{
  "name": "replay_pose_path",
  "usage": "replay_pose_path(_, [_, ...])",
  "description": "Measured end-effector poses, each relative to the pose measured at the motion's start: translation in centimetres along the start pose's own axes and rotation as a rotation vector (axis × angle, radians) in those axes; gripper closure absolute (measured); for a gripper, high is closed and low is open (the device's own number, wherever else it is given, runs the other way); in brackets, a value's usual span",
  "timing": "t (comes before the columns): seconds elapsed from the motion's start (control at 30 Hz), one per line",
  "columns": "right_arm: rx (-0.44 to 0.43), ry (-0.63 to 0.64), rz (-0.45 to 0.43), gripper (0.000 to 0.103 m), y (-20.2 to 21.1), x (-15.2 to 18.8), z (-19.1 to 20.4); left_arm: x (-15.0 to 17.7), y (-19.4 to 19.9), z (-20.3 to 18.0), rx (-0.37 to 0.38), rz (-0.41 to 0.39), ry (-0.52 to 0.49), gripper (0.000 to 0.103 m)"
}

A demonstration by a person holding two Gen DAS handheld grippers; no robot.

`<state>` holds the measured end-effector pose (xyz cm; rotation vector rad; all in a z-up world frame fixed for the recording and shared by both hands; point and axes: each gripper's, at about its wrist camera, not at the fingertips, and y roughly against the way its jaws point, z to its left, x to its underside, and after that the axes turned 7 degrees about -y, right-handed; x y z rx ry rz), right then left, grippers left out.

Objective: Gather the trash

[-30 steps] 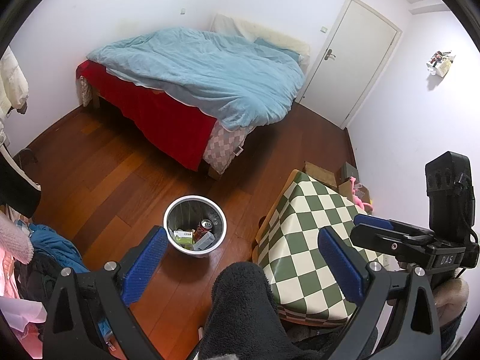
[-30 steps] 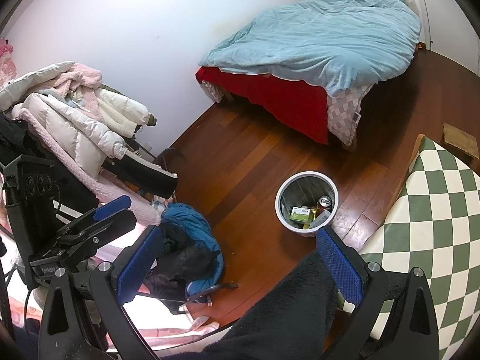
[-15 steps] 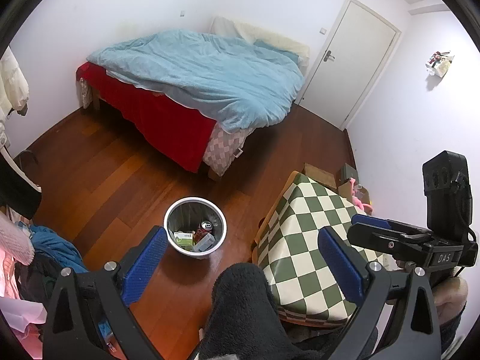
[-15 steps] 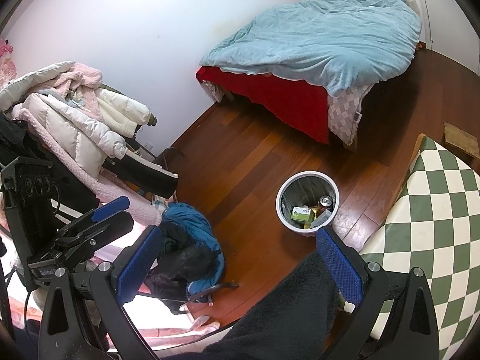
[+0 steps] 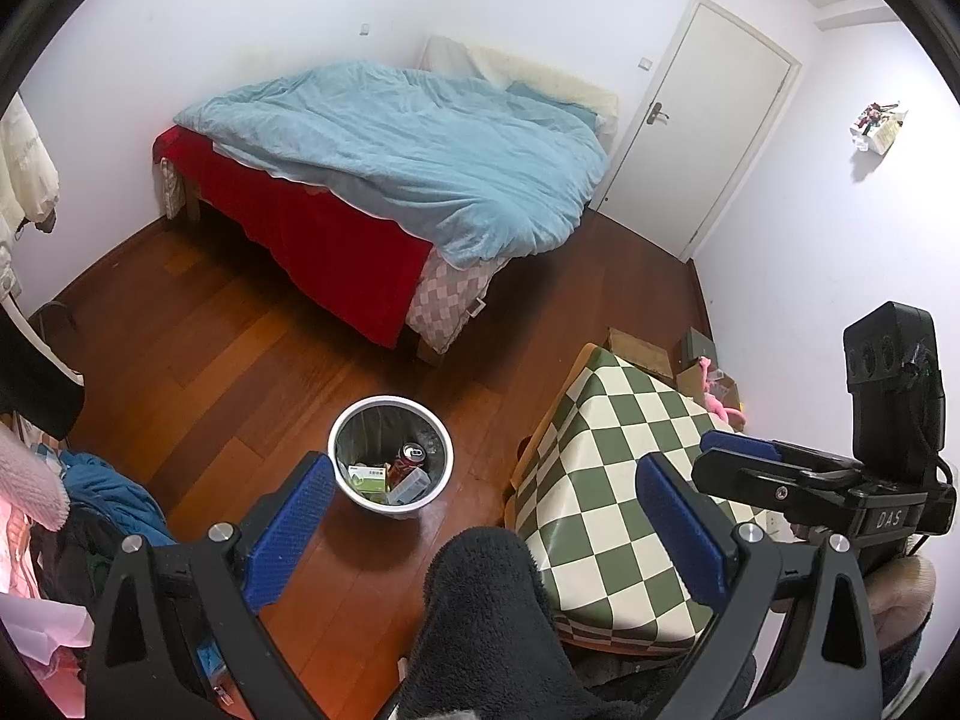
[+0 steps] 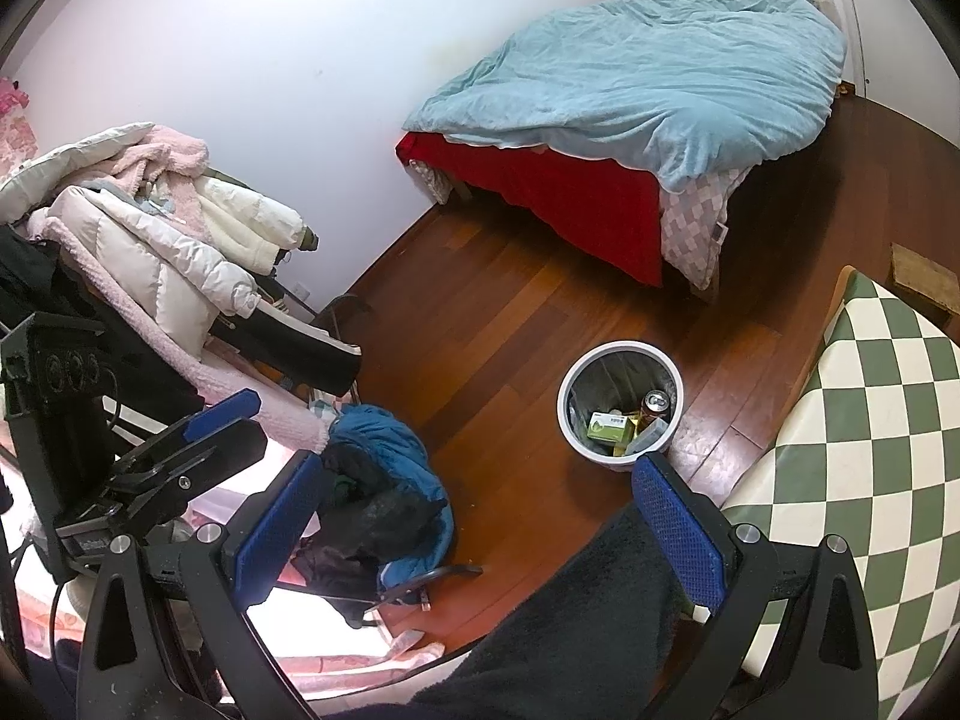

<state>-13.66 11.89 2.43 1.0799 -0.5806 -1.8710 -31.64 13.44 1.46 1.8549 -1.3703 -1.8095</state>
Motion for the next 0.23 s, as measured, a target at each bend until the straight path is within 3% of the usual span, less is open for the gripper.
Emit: replay_pose_path(0.23, [-0.001,0.001,0.004,0.000,0.14,0.07,0.33,-0.35,0.26,-0.07,0.001,-0.007,-0.002,0.001])
